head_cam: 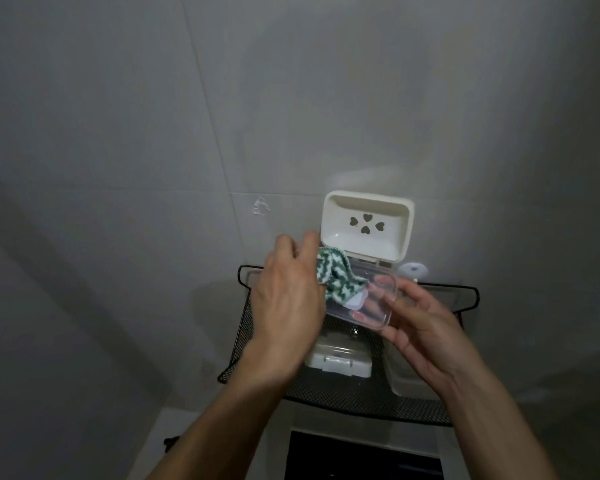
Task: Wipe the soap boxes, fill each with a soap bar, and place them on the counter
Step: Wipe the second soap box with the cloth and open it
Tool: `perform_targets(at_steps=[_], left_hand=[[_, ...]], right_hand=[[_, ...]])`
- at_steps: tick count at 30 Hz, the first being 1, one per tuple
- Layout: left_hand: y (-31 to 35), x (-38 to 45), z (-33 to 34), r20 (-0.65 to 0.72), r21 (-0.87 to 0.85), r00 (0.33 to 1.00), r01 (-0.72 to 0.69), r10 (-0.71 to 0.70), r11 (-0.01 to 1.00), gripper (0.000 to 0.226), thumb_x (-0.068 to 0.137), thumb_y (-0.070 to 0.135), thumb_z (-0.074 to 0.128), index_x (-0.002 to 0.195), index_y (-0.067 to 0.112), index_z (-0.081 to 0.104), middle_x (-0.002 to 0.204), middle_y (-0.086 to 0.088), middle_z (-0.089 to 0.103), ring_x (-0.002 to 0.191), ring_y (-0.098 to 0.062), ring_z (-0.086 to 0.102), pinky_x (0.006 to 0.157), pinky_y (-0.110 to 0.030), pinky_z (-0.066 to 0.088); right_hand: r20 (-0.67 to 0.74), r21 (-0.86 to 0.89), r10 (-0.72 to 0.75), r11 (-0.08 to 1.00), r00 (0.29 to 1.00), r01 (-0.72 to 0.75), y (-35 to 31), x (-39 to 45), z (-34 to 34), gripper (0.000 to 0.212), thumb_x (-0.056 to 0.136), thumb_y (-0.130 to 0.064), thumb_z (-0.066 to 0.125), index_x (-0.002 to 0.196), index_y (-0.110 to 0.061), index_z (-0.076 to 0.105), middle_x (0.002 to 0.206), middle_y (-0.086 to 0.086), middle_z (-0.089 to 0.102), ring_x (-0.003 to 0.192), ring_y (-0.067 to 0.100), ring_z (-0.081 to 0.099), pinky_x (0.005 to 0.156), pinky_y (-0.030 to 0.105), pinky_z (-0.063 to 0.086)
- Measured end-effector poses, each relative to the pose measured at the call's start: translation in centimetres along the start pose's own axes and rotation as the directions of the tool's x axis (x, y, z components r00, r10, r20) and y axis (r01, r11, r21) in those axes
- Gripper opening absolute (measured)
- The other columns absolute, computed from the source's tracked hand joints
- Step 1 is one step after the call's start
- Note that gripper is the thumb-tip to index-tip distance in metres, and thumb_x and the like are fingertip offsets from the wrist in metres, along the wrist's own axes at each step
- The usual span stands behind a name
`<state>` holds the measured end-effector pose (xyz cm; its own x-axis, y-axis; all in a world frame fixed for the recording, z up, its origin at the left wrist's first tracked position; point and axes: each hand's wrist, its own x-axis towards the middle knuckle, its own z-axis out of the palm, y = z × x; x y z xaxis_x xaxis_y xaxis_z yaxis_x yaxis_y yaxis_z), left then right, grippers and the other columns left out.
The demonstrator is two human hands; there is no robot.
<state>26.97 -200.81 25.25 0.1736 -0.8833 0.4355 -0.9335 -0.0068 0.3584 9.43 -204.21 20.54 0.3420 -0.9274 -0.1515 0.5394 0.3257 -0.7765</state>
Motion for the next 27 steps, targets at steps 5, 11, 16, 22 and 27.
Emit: perform_targets(at_steps=[5,11,16,22,27], left_hand=[[0.5,-1.4,1.5,0.096,-0.017,0.994,-0.054,0.056,0.998,0.056,0.087,0.053,0.064,0.132,0.021,0.054,0.128,0.002,0.048,0.116,-0.015,0.045,0.094,-0.031,0.044],[1.5,-1.3,1.7,0.027,0.177,0.998,0.050,-0.056,0.983,0.057,0.089,0.064,0.050,0.123,0.019,0.062,0.121,-0.003,0.051,0.111,-0.023,0.045,0.091,-0.039,0.038],[1.8,-0.6,2.0,0.021,0.137,0.998,0.055,-0.059,0.989,0.026,0.098,0.030,0.047,0.116,0.022,0.064,0.115,0.000,0.047,0.108,-0.020,0.041,0.087,-0.033,0.030],[3.1,-0.8,1.7,0.083,-0.050,0.977,-0.193,0.197,0.980,0.057,0.083,0.036,0.025,0.121,0.037,0.067,0.116,0.000,0.051,0.109,-0.023,0.040,0.080,-0.034,0.019],[2.6,-0.3,1.1,0.127,0.023,0.961,-0.251,0.246,0.968,0.059,0.084,0.042,0.020,0.124,0.041,0.062,0.120,0.003,0.048,0.111,-0.020,0.037,0.078,-0.034,0.016]], right_hand=[[-0.021,-0.019,-0.030,0.999,0.999,0.030,0.0,0.0,0.1,0.041,0.086,-0.002,0.063,0.126,0.005,0.057,0.117,0.021,0.071,0.104,0.033,0.072,0.074,0.037,0.063],[-0.010,-0.020,-0.051,0.999,0.999,0.050,0.6,-0.2,0.9,0.038,0.084,-0.002,0.062,0.121,0.005,0.058,0.115,0.023,0.071,0.095,0.029,0.074,0.071,0.036,0.063],[0.017,-0.054,-0.044,0.998,0.999,0.045,0.4,0.1,1.2,0.026,0.094,0.002,0.059,0.120,0.004,0.061,0.112,0.020,0.073,0.094,0.028,0.074,0.072,0.035,0.063],[0.047,-0.010,-0.053,0.999,0.997,0.053,0.3,0.3,1.3,0.032,0.094,0.000,0.053,0.125,0.000,0.062,0.111,0.020,0.073,0.092,0.023,0.073,0.074,0.033,0.063],[0.055,0.014,-0.068,0.998,0.996,0.067,0.3,0.3,1.1,0.037,0.091,-0.004,0.056,0.128,0.002,0.060,0.117,0.024,0.070,0.098,0.027,0.072,0.081,0.038,0.062]])
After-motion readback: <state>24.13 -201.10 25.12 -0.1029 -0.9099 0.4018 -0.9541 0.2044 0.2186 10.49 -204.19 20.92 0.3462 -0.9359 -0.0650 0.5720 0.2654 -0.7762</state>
